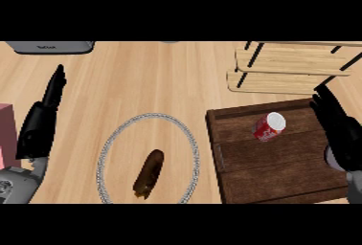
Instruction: Pick the can from the tray and place it in the tiered shelf
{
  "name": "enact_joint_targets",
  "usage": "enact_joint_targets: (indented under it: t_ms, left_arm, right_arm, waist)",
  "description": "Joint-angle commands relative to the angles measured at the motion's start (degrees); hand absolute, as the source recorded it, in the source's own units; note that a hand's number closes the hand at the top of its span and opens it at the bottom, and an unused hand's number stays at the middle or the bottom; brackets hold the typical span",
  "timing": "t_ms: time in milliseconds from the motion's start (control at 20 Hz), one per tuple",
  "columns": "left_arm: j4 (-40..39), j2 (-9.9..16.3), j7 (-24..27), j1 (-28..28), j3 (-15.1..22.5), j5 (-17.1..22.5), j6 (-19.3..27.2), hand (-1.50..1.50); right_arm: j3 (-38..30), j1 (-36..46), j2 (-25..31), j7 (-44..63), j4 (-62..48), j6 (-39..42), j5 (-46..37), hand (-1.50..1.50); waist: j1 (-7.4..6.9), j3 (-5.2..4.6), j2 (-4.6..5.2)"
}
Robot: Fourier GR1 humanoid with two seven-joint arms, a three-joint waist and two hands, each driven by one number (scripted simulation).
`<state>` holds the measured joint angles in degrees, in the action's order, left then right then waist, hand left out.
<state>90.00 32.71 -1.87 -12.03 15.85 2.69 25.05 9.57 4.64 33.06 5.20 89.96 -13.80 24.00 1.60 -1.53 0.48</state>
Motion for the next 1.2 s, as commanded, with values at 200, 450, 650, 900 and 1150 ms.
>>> enact_joint_targets:
  t_ms: [200, 450, 650, 900, 1150]
  left_arm:
    - [-3.8, -9.0, 3.1, 0.0, 3.8, 4.5, -5.4, 0.0]
    - [-3.2, -9.4, 0.0, 0.1, 4.1, 6.6, -6.5, 0.0]
    - [-6.5, -11.6, 0.4, -1.4, 4.6, 7.5, -8.5, 0.0]
    - [-6.9, -14.4, 3.2, 1.0, 5.8, 5.7, -8.0, 0.0]
    - [-8.0, -13.4, 5.0, 2.8, 3.5, 6.7, -10.2, 0.0]
  right_arm:
    - [-9.0, 15.5, 5.9, 1.1, -11.6, 14.8, 8.3, -1.5]
    - [-6.2, 6.5, 12.5, -2.3, -13.2, 1.9, -9.1, 1.5]
    - [-10.6, 8.8, -2.5, -14.6, -23.6, -11.0, -8.8, -1.5]
    - [-19.2, 8.9, -6.8, -31.7, -31.5, 1.3, 1.0, -1.5]
    - [-12.2, 8.4, 2.6, -22.4, -27.1, 14.8, -2.4, -1.5]
  waist:
    - [-3.18, 1.55, 0.25]
    - [-1.35, 0.65, 1.47]
    - [-2.22, 1.66, 0.31]
    - [-1.97, 1.68, -0.18]
    - [-1.95, 1.5, -0.47]
